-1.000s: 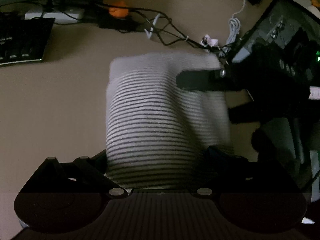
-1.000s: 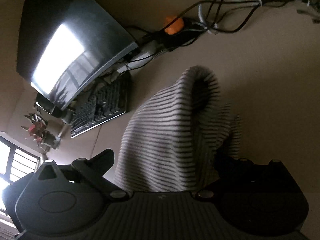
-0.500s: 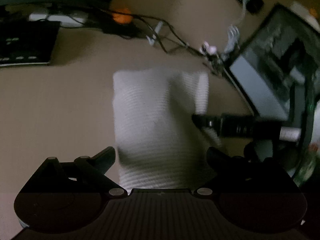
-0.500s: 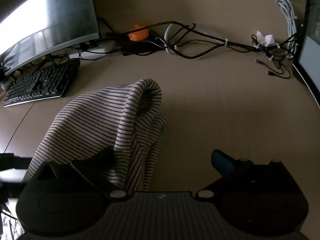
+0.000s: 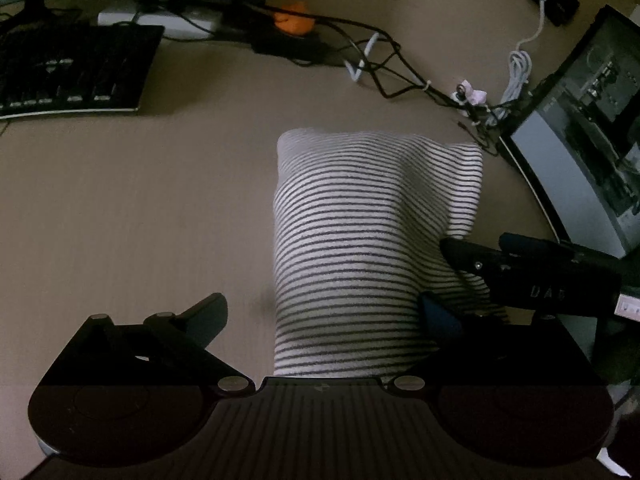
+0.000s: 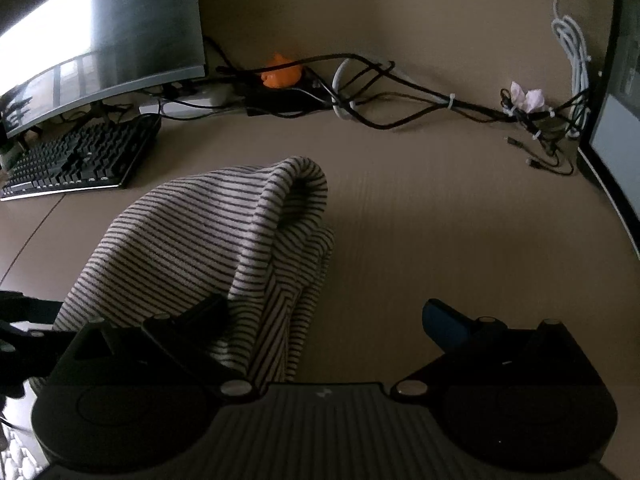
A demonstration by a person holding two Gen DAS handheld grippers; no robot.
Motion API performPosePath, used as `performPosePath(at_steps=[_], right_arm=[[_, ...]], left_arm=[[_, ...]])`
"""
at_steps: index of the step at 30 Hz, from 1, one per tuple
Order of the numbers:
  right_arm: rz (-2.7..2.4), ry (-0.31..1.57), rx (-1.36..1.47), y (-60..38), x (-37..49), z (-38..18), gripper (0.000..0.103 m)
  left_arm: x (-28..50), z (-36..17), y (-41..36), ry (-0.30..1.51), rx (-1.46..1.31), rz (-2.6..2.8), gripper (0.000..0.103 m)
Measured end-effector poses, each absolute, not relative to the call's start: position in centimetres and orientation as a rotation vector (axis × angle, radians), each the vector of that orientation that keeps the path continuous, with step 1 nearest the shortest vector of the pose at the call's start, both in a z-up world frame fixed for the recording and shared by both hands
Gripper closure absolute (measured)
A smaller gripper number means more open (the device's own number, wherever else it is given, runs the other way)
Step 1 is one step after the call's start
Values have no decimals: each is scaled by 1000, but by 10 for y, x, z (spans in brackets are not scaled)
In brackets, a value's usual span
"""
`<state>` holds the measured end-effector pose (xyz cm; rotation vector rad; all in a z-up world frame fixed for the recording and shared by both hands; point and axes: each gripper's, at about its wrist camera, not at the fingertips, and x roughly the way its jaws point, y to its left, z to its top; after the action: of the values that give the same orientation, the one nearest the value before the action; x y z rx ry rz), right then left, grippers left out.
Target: Fold clothes
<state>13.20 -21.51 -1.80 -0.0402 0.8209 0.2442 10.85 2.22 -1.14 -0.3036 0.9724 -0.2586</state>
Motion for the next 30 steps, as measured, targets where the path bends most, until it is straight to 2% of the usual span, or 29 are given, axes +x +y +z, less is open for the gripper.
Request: performPosePath(at_steps=[8,20,24,30], right_arm=[[254,818,-47,-215,133,-18,0],[384,969,228,-246,150,-20,0],[429,845,352,-259,148,6,0],[313,867,112,-225,186,3,0]], left_arm=[[104,-2,15,976,-267,-272,0],[105,-13,6,1008,-242,-254,0],[103,-10,-2,994,-186,-237,0],[100,-7,-8,981,-139,-220,0]])
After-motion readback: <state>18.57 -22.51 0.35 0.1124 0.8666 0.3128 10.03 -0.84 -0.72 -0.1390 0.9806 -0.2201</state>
